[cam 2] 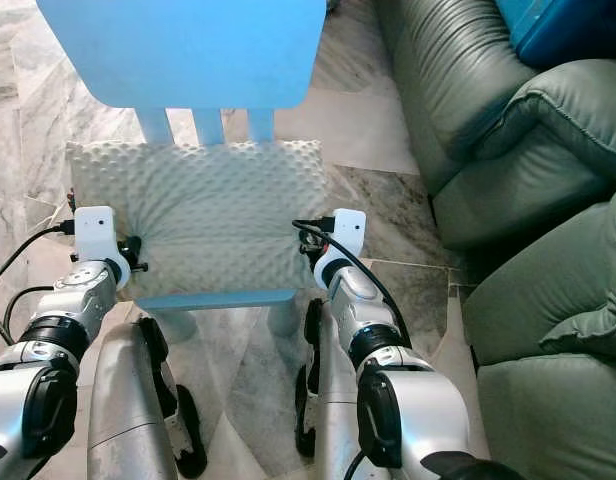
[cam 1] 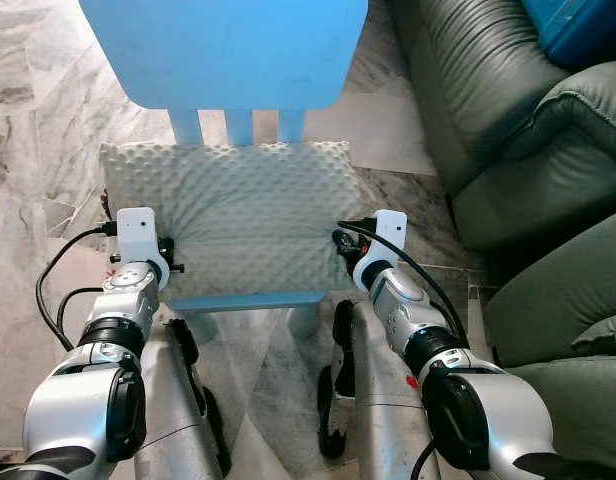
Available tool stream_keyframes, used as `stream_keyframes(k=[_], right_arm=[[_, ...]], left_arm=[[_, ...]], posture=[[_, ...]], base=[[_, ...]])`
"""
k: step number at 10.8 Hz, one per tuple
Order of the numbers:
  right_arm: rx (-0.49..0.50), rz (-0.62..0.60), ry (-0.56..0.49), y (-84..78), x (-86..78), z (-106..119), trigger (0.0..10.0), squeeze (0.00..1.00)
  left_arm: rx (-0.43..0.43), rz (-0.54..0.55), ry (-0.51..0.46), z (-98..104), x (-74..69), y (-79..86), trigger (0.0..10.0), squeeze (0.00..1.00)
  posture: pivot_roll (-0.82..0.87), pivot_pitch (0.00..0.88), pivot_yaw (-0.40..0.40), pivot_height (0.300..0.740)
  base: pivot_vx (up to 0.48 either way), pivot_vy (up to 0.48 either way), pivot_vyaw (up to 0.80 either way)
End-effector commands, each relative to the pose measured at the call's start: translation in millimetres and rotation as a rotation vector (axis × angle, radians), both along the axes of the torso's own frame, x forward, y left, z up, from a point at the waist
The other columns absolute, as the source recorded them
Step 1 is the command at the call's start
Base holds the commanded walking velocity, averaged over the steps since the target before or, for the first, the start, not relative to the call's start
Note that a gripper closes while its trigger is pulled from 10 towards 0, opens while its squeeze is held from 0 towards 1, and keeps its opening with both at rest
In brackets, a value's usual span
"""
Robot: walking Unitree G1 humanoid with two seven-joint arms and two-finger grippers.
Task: Move the pillow to the sofa
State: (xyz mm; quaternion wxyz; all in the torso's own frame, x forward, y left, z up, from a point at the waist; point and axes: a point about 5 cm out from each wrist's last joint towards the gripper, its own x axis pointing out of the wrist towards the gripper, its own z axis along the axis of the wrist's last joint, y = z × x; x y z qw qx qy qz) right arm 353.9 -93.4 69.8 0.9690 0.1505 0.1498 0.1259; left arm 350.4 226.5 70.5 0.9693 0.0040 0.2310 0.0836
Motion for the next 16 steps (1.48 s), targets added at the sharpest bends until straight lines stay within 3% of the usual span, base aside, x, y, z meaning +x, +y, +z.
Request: stream_keyframes(k=[1, 3, 6, 9, 11, 12, 14, 15, 16], right_arm=[[0.0, 0.0, 0.052, -0.6, -4.4, -8.8, 0.0, 0.0], [-0.012, 0.007, 0.052, -2.0, -3.9, -8.4, 0.0, 0.0], [-0.098, 0.048, -0.029, -14.5, 5.8, 6.5, 0.0, 0.0], [-0.23, 0.176, -0.078, -36.4, -1.6, 0.2, 0.0, 0.0], [-0.291, 0.24, -0.191, -52.5, -11.6, 2.6, 0.0, 0.0], [-0.319, 0.211, -0.305, -59.1, -23.8, 6.5, 0.0, 0.0], [-0.303, 0.089, -0.38, -62.7, -49.9, 7.0, 0.0, 0.0], [-0.246, -0.033, -0.367, -60.1, -70.2, 4.9, 0.0, 0.0], [-0.214, -0.079, -0.369, -59.3, -77.7, 7.9, 0.0, 0.0]], left_arm=[[-0.049, -0.021, 0.114, -26.4, -14.2, -11.6, 0.0, 0.0], [-0.033, -0.036, 0.096, -24.5, -11.7, -17.1, 0.0, 0.0], [0.025, 0.003, -0.074, 5.3, 6.4, -19.4, 0.0, 0.0], [0.08, 0.011, -0.211, 16.9, 3.9, -17.3, 0.0, 0.0], [0.136, 0.028, -0.325, 24.5, -18.5, -11.5, 0.0, 0.0], [0.163, -0.009, -0.351, 20.5, -41.7, -17.0, 0.0, 0.0], [0.157, -0.023, -0.406, 26.5, -68.1, -21.3, 0.0, 0.0], [0.194, -0.066, -0.435, 34.4, -82.8, -28.1, 0.0, 0.0], [0.187, -0.086, -0.398, 30.3, -91.1, -33.6, 0.0, 0.0]], posture=[[0.0, 0.248, -0.114, 0.517], [0.0, 0.224, -0.114, 0.517], [0.01, 0.124, -0.111, 0.517], [0.02, 0.022, -0.1, 0.517], [0.01, 0.0, -0.07, 0.517], [0.01, 0.0, -0.059, 0.517], [0.03, 0.0, -0.048, 0.517], [0.03, 0.0, -0.025, 0.517], [0.03, 0.0, -0.019, 0.517]], base=[[0.0, 0.0, 0.0], [0.0, 0.0, 0.0], [0.0, 0.0, 0.0], [0.0, 0.0, 0.0], [0.0, 0.0, 0.0], [0.0, 0.0, 0.0], [0.0, 0.0, 0.0], [0.0, 0.0, 0.0], [0.0, 0.0, 0.0]])
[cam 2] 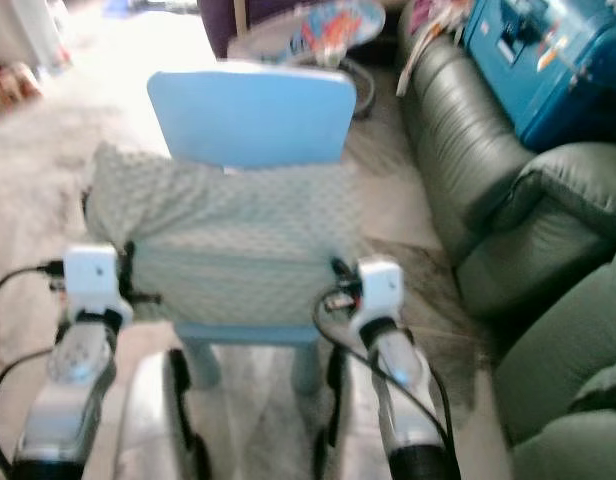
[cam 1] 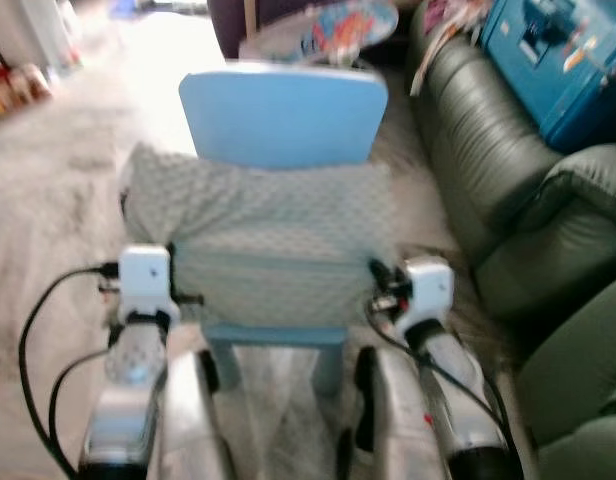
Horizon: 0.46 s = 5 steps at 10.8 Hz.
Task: Move the pillow to the sofa
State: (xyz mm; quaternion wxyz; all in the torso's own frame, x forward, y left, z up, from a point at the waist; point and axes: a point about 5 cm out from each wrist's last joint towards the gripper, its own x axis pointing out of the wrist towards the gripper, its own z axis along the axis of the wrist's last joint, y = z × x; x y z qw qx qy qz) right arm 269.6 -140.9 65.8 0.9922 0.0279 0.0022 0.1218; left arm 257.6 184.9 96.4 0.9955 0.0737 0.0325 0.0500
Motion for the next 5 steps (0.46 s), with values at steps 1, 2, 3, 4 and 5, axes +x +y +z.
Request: stream_keyframes(k=[1, 2, 3, 4, 5], right_arm=[[-0.002, -0.091, -0.076, -16.6, 1.0, 19.3, 0.0, 0.0], [-0.04, -0.171, -0.063, -28.9, -4.1, 21.5, 0.0, 0.0], [-0.047, -0.218, -0.052, -35.4, -2.9, 23.0, 0.0, 0.0], [-0.029, -0.212, -0.068, -36.3, 1.9, 28.3, 0.0, 0.0], [-0.013, -0.209, -0.075, -35.4, 4.9, 32.0, 0.0, 0.0]], left_arm=[[0.007, 0.005, 0.0, 4.2, -7.1, 2.2, 0.0, 0.0], [-0.004, -0.033, 0.036, 0.0, -16.3, -7.5, 0.0, 0.0], [0.004, -0.067, 0.052, -2.3, -15.8, -18.1, 0.0, 0.0], [0.016, -0.074, 0.028, 3.3, -8.9, -19.6, 0.0, 0.0], [0.013, -0.059, 0.028, 4.2, -6.3, -17.2, 0.0, 0.0]], posture=[[0.02, 0.0, -0.012, 0.517], [0.01, 0.0, 0.014, 0.517], [0.01, 0.0, 0.021, 0.517], [0.0, 0.0, 0.029, 0.517], [0.0, 0.0, 0.029, 0.517]], base=[[0.0, 0.0, 0.0], [0.0, 0.0, 0.0], [0.0, 0.0, 0.0], [0.0, 0.0, 0.0], [0.0, 0.0, 0.0]])
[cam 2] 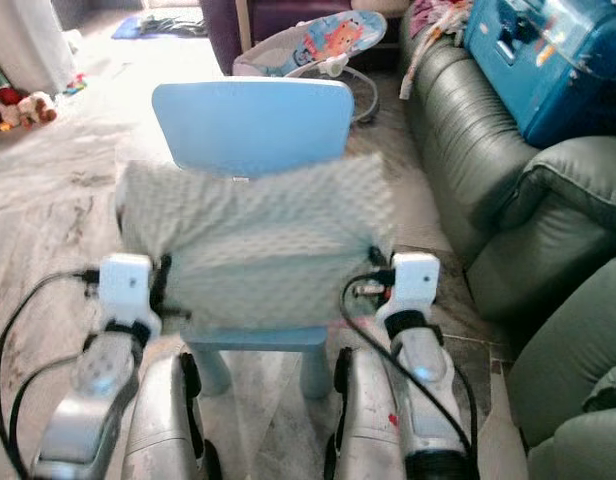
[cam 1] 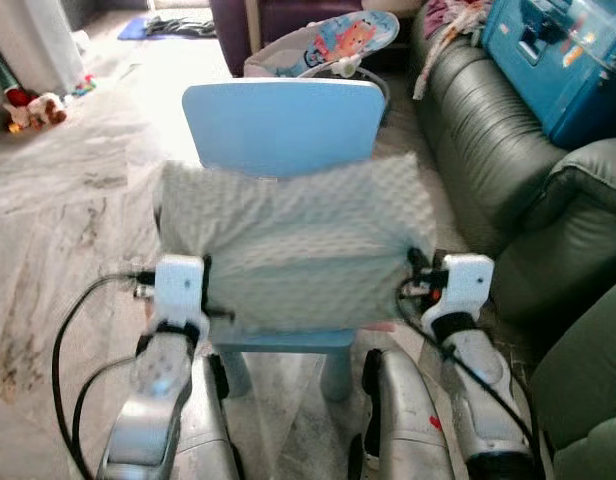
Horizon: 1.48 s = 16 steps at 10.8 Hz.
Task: Move the pillow to the sofa
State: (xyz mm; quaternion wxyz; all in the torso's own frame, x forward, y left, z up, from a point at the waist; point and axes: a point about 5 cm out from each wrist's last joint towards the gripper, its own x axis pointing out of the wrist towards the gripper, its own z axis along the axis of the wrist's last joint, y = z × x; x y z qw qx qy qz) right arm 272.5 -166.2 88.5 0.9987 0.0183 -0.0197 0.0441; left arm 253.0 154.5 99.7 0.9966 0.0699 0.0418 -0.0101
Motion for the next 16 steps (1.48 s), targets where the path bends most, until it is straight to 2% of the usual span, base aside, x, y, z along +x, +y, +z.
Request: stream_keyframes(k=[1, 2, 4, 9, 12, 13, 16], right_arm=[[0.004, -0.038, -0.038, -8.0, 4.4, 11.8, 10.0, 0.0], [0.004, -0.034, -0.023, -6.1, 6.1, 11.9, 10.0, 0.0], [0.028, -0.02, 0.0, -2.0, 5.4, 8.5, 10.0, 0.0], [0.038, -0.022, 0.016, -2.1, 5.7, 9.2, 10.0, 0.0], [0.049, -0.028, 0.031, -3.5, 3.7, 7.3, 10.0, 0.0], [0.05, -0.028, 0.03, -3.4, 3.6, 7.6, 10.0, 0.0], [0.036, -0.024, 0.035, -4.7, 3.5, 7.8, 10.0, 0.0]], left_arm=[[0.028, 0.057, 0.004, 0.8, -0.5, 11.9, 2.6, 0.0], [0.03, 0.056, 0.013, -0.9, -0.2, 8.8, 10.0, 0.0], [0.042, 0.104, 0.025, -4.1, -3.4, 12.7, 10.0, 0.0], [0.084, 0.101, 0.042, -5.7, -4.8, 15.5, 10.0, 0.0], [0.122, 0.109, 0.043, -7.2, -0.8, 10.4, 10.0, 0.0], [0.098, 0.095, 0.061, -9.4, -0.1, 7.2, 10.0, 0.0], [0.114, 0.115, 0.059, -10.0, 1.9, 1.6, 10.0, 0.0]], posture=[[0.0, 0.0, 0.022, 0.522], [0.01, 0.0, 0.007, 0.536], [0.01, 0.0, -0.016, 0.569], [0.02, 0.0, -0.029, 0.648], [0.01, 0.0, -0.026, 0.691], [0.01, 0.0, -0.026, 0.706], [0.0, 0.0, -0.03, 0.74]], base=[[0.0, 0.0, 0.0], [0.0, 0.0, 0.0], [0.0, 0.0, 0.0], [0.0, 0.0, 0.0], [0.0, 0.0, 0.0], [0.0, 0.0, 0.0], [0.0, 0.0, 0.0]])
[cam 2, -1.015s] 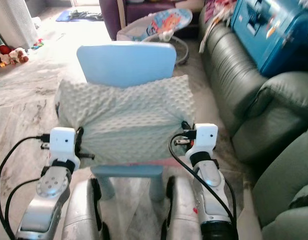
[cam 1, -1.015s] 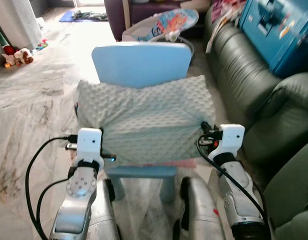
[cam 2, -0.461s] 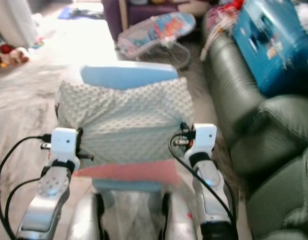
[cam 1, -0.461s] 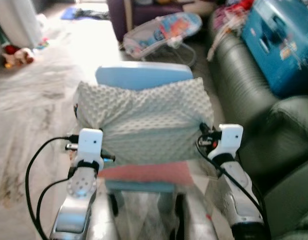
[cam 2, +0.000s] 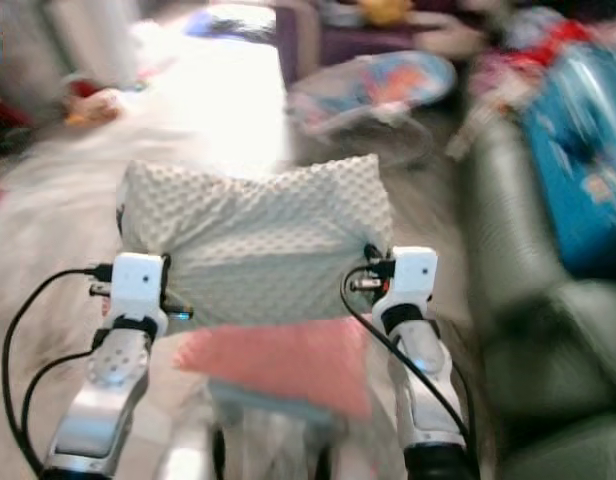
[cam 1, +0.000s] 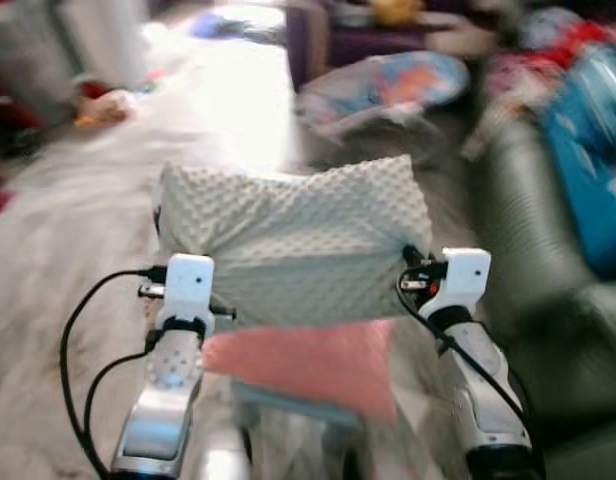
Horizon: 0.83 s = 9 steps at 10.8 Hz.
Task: Move the pillow to the sofa
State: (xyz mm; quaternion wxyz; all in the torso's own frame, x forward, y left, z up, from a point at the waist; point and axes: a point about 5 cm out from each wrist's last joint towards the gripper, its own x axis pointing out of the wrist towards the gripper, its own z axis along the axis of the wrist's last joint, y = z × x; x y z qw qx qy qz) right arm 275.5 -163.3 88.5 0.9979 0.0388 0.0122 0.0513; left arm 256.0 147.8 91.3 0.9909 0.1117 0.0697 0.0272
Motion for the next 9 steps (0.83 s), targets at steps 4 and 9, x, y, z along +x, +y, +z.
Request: stream_keyframes(k=[4, 9], right_arm=[[-0.014, -0.017, -0.038, -4.6, 0.5, 9.7, 10.0, 0.0], [0.027, -0.033, -0.009, -5.0, -2.1, 6.4, 10.0, 0.0]], left_arm=[[0.028, -0.007, -0.006, -2.5, 0.7, 2.1, 10.0, 0.0], [-0.017, -0.061, -0.011, -2.7, -0.2, -5.0, 10.0, 0.0]], posture=[[0.0, 0.0, -0.034, 0.74], [-0.01, 0.0, -0.034, 0.74]], base=[[0.0, 0.0, 0.0], [0.0, 0.0, 0.0]])
